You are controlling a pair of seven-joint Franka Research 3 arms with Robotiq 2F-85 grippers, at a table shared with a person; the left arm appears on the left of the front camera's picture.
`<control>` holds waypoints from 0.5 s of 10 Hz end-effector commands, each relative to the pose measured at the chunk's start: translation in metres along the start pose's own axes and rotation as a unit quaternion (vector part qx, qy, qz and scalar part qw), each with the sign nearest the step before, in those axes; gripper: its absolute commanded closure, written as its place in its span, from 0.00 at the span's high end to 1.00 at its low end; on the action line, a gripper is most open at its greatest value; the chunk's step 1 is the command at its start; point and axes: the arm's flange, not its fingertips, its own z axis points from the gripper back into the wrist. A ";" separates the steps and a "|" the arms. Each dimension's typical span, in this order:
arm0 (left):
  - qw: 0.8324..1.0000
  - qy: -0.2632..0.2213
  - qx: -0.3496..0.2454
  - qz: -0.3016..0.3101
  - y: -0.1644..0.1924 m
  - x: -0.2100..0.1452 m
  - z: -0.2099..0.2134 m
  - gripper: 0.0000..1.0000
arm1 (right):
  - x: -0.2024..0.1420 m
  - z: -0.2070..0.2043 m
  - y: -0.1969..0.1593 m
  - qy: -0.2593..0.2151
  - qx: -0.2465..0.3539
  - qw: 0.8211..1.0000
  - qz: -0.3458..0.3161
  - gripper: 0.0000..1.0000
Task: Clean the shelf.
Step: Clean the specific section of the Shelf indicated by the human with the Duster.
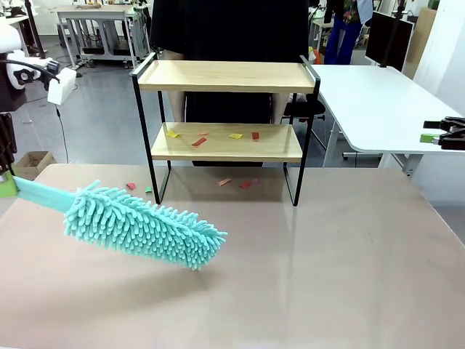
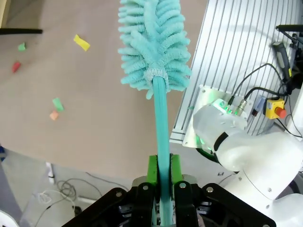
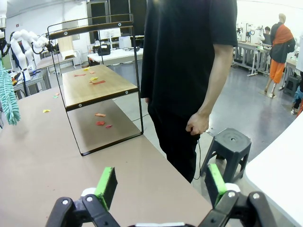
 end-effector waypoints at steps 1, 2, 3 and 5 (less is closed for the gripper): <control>1.000 0.003 0.000 0.002 -0.001 -0.001 0.005 0.13 | 0.003 -0.001 0.000 -0.001 0.000 1.000 0.002 1.00; 1.000 0.003 0.000 0.002 -0.001 -0.001 0.005 0.13 | 0.003 -0.001 0.000 -0.001 0.000 1.000 0.002 1.00; 1.000 0.003 0.000 0.002 -0.001 -0.001 0.005 0.13 | 0.003 -0.001 0.000 -0.001 0.000 1.000 0.002 1.00; 1.000 0.003 0.000 0.002 -0.001 -0.001 0.005 0.13 | 0.003 -0.001 0.000 -0.001 0.000 1.000 0.002 1.00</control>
